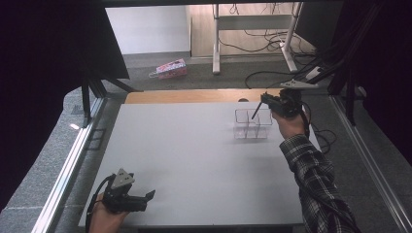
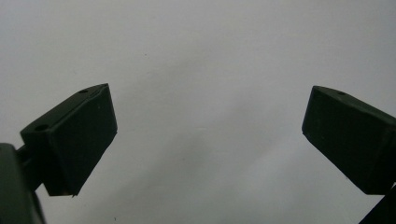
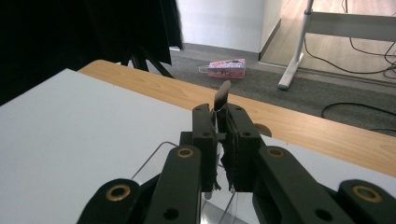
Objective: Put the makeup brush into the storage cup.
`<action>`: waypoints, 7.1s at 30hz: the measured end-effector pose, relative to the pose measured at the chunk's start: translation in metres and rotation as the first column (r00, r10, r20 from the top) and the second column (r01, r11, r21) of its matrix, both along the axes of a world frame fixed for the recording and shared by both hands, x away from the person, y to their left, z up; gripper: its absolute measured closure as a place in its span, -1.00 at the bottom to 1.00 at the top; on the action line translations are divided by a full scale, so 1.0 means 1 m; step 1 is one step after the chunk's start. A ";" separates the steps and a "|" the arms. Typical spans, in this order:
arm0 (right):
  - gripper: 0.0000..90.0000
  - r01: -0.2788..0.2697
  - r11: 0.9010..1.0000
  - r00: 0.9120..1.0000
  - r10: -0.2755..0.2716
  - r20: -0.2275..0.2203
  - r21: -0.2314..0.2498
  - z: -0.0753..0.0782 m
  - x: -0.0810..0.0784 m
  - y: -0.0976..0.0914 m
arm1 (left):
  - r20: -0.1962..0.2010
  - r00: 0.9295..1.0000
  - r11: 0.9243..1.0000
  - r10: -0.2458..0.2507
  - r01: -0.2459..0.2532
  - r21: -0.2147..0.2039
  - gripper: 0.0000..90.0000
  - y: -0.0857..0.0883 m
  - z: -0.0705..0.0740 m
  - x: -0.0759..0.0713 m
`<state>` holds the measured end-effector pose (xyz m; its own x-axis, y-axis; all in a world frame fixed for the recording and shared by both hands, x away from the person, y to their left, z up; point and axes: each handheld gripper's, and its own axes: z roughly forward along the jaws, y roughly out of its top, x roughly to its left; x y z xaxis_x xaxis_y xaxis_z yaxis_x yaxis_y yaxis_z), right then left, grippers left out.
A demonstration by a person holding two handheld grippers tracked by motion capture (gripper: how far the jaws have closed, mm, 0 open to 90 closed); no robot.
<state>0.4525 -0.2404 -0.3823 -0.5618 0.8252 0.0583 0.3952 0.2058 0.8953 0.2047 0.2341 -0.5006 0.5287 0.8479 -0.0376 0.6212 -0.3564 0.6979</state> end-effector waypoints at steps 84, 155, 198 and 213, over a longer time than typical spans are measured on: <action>-0.98 -0.053 0.993 0.994 0.042 -0.104 -0.101 -0.035 -0.014 0.009 | -0.002 1.000 1.000 -0.001 0.001 -0.017 -0.93 0.000 0.001 0.001; -1.00 -0.193 0.974 0.977 0.179 -0.112 -0.122 -0.051 -0.090 0.017 | -0.006 1.000 1.000 -0.014 0.014 -0.028 -0.94 -0.003 0.002 0.001; -1.00 -0.215 0.969 0.965 0.192 -0.177 -0.119 -0.072 -0.130 0.007 | 0.002 1.000 1.000 -0.020 0.020 -0.023 -0.94 -0.004 0.003 0.000; -1.00 -0.203 0.969 0.970 0.180 -0.164 -0.140 -0.071 -0.146 0.001 | 0.000 1.000 0.999 -0.023 0.023 -0.025 -0.94 -0.004 0.003 0.001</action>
